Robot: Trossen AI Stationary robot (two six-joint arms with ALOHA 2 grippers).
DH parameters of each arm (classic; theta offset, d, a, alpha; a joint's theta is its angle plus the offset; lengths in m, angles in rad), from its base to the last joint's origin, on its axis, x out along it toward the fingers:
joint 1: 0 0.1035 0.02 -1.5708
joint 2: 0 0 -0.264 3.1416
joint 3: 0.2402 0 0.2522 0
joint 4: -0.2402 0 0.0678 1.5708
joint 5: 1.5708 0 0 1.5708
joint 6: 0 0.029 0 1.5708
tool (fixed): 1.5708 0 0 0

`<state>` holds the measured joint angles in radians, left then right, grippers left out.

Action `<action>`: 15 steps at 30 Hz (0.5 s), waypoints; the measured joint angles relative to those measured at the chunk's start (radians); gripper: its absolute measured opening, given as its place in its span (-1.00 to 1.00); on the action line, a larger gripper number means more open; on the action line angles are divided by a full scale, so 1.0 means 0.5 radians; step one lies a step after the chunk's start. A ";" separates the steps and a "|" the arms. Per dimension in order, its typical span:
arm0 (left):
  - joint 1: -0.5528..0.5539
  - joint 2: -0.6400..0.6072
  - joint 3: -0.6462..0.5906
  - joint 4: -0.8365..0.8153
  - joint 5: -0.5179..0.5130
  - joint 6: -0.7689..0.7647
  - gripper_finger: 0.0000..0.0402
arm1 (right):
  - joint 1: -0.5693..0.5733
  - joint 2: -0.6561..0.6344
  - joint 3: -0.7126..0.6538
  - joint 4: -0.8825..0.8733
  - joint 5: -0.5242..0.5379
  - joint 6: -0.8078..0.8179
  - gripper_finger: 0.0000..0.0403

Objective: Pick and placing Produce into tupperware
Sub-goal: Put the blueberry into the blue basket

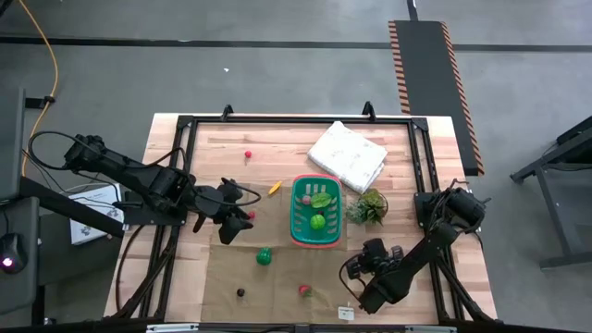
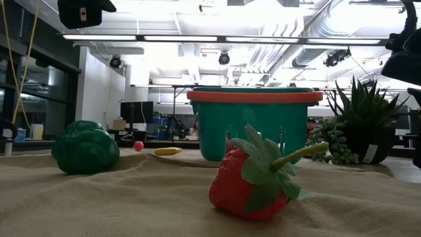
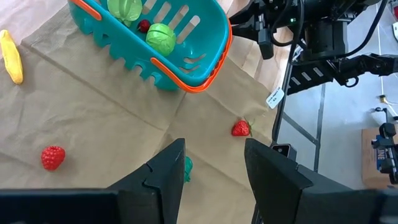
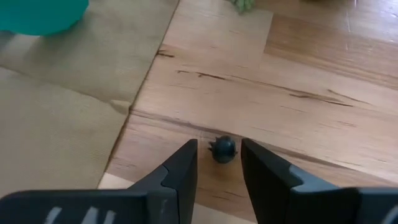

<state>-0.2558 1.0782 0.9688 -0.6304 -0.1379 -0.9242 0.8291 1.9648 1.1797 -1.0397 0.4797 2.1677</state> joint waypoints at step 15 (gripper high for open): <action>0.000 0.000 0.000 0.000 0.012 -0.001 -0.23 | -0.060 0.000 0.000 -0.011 -0.031 -0.075 -0.41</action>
<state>-0.2558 1.0782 0.9688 -0.6304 -0.1317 -0.9245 0.7989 1.9648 1.1797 -1.0451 0.4641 2.1301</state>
